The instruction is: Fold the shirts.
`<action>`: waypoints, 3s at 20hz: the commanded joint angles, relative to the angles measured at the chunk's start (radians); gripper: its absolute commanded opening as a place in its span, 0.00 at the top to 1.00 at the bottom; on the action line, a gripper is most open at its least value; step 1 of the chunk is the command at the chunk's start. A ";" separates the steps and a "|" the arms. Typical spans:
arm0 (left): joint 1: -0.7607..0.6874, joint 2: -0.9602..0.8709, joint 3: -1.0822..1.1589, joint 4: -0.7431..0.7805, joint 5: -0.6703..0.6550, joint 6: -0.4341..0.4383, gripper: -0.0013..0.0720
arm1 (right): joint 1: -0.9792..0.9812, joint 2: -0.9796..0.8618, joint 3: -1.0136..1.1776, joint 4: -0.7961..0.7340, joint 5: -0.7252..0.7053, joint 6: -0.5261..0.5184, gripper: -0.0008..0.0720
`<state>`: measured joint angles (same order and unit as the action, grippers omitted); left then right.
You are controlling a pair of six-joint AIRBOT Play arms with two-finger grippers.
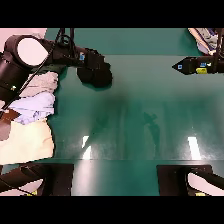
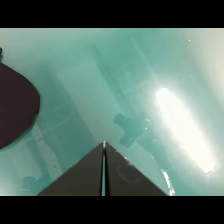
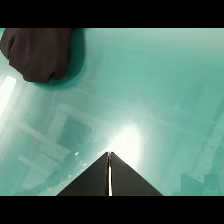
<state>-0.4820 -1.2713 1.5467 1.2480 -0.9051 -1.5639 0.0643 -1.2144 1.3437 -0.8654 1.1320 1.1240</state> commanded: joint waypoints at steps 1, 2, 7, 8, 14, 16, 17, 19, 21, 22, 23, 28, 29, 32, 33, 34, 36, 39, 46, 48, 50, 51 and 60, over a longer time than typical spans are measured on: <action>0.001 0.000 0.000 0.000 0.000 0.000 0.95 | 0.000 0.000 0.001 0.000 0.000 0.000 0.97; 0.001 0.000 0.000 0.000 0.000 0.000 0.95 | 0.000 0.000 0.001 0.000 0.000 0.000 0.97; 0.001 0.000 0.000 0.000 0.000 0.000 0.95 | 0.000 0.000 0.001 0.000 0.000 0.000 0.97; 0.001 0.000 0.000 0.000 0.000 0.000 0.95 | 0.000 0.000 0.001 0.000 0.000 0.000 0.97; 0.001 0.000 0.000 0.000 0.020 0.001 0.95 | 0.000 0.000 0.001 0.002 0.000 0.000 0.97; 0.004 -0.001 0.000 0.067 0.092 0.001 0.89 | 0.000 0.000 0.001 0.002 -0.001 0.000 0.97; 0.006 -0.006 0.000 0.144 0.122 -0.008 0.48 | 0.000 0.000 0.001 0.002 0.000 0.000 0.97; 0.034 -0.046 0.000 0.241 0.137 -0.093 0.24 | 0.000 0.000 0.001 0.002 0.000 0.000 0.97; 0.093 -0.124 0.000 0.236 0.137 -0.109 0.24 | 0.000 0.000 0.001 0.002 0.003 0.000 0.97; 0.123 -0.175 0.000 0.230 0.140 -0.114 0.24 | 0.000 0.000 0.001 0.002 0.005 0.000 0.97; 0.148 -0.224 0.000 0.210 0.143 -0.113 0.24 | 0.000 0.000 0.001 0.002 0.005 0.000 0.97; 0.206 -0.461 0.000 0.073 0.184 -0.087 0.24 | 0.000 0.000 0.001 0.002 0.003 0.000 0.97; 0.203 -0.489 0.000 0.055 0.201 -0.076 0.24 | 0.000 0.000 0.001 0.002 0.003 0.000 0.97; 0.203 -0.535 0.000 0.032 0.245 -0.078 0.24 | 0.000 0.000 0.001 0.002 0.001 0.000 0.97; 0.203 -0.539 0.000 0.032 0.260 -0.078 0.24 | 0.000 0.000 0.001 0.002 0.001 0.000 0.97; 0.203 -0.539 0.000 0.032 0.274 -0.077 0.25 | 0.000 0.000 0.001 0.002 0.000 0.000 0.97; 0.203 -0.538 0.011 0.030 0.262 -0.078 0.76 | 0.000 0.000 0.001 0.002 0.001 0.000 0.97; 0.206 -0.503 0.096 0.041 0.129 -0.077 0.95 | 0.000 0.002 0.014 0.002 0.005 0.000 0.97; 0.177 -0.102 0.425 0.077 -0.110 0.065 0.95 | 0.001 0.003 0.343 0.002 0.069 0.001 0.97; 0.135 -0.009 0.431 0.082 -0.167 0.076 0.95 | 0.001 0.004 0.424 0.002 0.088 0.001 0.97; 0.072 0.012 0.429 0.084 -0.267 0.073 0.95 | 0.001 0.004 0.484 0.002 0.117 0.001 0.97; 0.034 0.010 0.408 0.084 -0.303 0.071 0.95 | 0.001 0.004 0.504 0.002 0.135 0.001 0.97; -0.161 -0.095 0.131 0.142 -0.198 0.072 0.15 | 0.000 0.006 0.531 0.001 0.268 0.066 0.97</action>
<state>-0.6277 -1.3487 1.7195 1.3273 -1.1149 -1.4933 0.0647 -1.2095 1.8687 -0.8642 1.3609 1.1679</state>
